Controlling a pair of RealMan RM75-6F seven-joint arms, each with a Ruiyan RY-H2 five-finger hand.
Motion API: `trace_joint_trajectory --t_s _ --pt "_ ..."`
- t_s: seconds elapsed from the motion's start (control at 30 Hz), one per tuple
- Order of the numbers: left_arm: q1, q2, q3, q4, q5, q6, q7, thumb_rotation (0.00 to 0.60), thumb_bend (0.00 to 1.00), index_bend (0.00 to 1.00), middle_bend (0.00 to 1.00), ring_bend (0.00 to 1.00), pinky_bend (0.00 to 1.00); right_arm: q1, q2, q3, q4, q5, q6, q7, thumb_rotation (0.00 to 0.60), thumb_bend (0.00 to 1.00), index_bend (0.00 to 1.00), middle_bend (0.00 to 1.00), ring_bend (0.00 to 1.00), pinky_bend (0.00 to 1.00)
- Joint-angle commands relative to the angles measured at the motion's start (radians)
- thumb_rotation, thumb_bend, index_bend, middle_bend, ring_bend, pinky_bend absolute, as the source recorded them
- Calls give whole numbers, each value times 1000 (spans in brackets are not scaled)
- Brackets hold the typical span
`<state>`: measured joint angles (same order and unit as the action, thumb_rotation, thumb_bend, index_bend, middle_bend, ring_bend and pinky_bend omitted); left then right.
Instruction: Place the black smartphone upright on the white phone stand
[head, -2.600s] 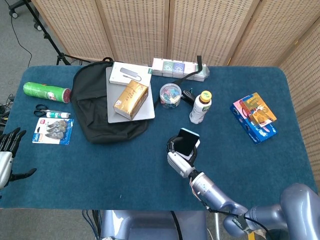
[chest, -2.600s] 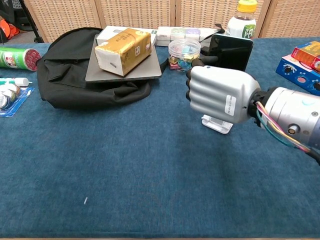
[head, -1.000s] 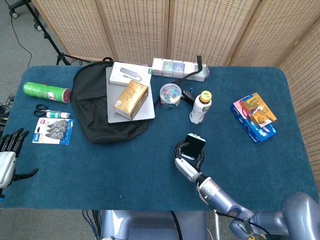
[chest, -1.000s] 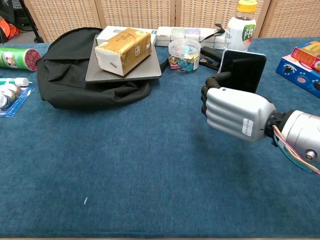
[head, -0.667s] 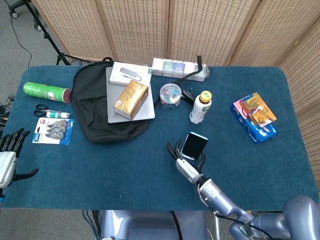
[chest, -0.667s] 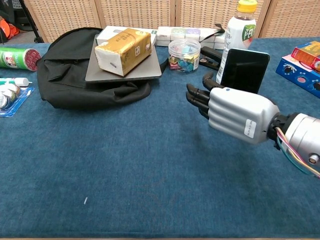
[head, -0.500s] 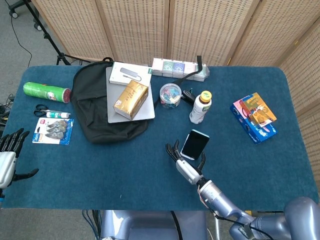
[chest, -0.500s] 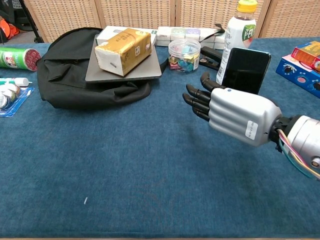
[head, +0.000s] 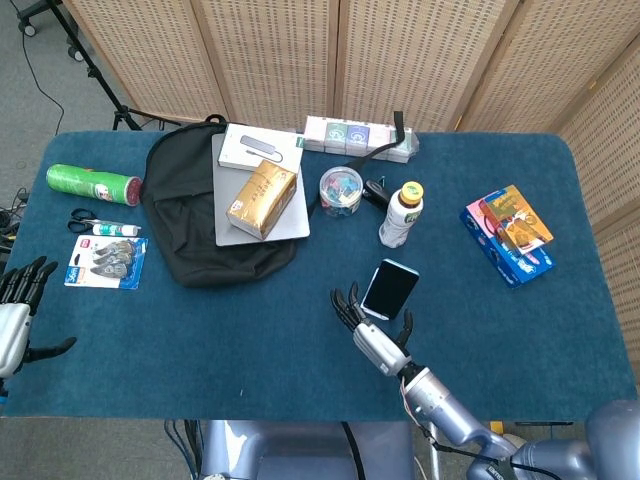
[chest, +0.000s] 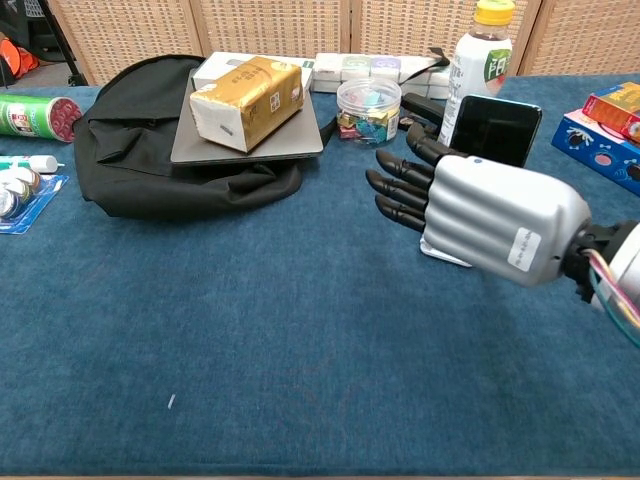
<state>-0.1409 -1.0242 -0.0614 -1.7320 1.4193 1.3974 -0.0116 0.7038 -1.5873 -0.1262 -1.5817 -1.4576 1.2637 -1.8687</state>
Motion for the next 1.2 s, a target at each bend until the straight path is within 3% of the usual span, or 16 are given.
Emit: trace_joint_trajectory --t_s 0.03,0.13,0.27,0.57,0.7,0.9,1.2 --pt "7 2 1 0 13 17 -9 600 0 8 0 0 0 31 156 -28 -42 -187 33 285 600 0 4 0 0 139" --pt "12 3 4 -1 25 29 -15 600 0 8 0 0 0 49 224 -42 56 -326 99 558 600 0 4 0 0 138" --pt "21 3 9 -6 42 48 -17 600 0 7 0 0 1 38 261 -30 202 -408 201 830 600 0 4 0 0 138" --pt "49 -3 17 -14 73 104 -15 600 0 6 0 0 1 -37 297 1 443 -396 341 1248 600 0 1 0 0 113" --pt "65 -2 22 -13 87 130 -32 600 0 6 0 0 1 -149 319 44 332 -252 390 1414 600 0 0 0 0 106" --pt "81 -5 29 -5 102 153 -39 600 0 6 0 0 0 -286 350 55 102 -132 427 1514 600 0 0 0 0 105" --pt "85 -10 28 15 109 159 -37 600 0 6 0 0 1 -403 334 21 78 -106 431 1604 600 0 0 0 0 76"
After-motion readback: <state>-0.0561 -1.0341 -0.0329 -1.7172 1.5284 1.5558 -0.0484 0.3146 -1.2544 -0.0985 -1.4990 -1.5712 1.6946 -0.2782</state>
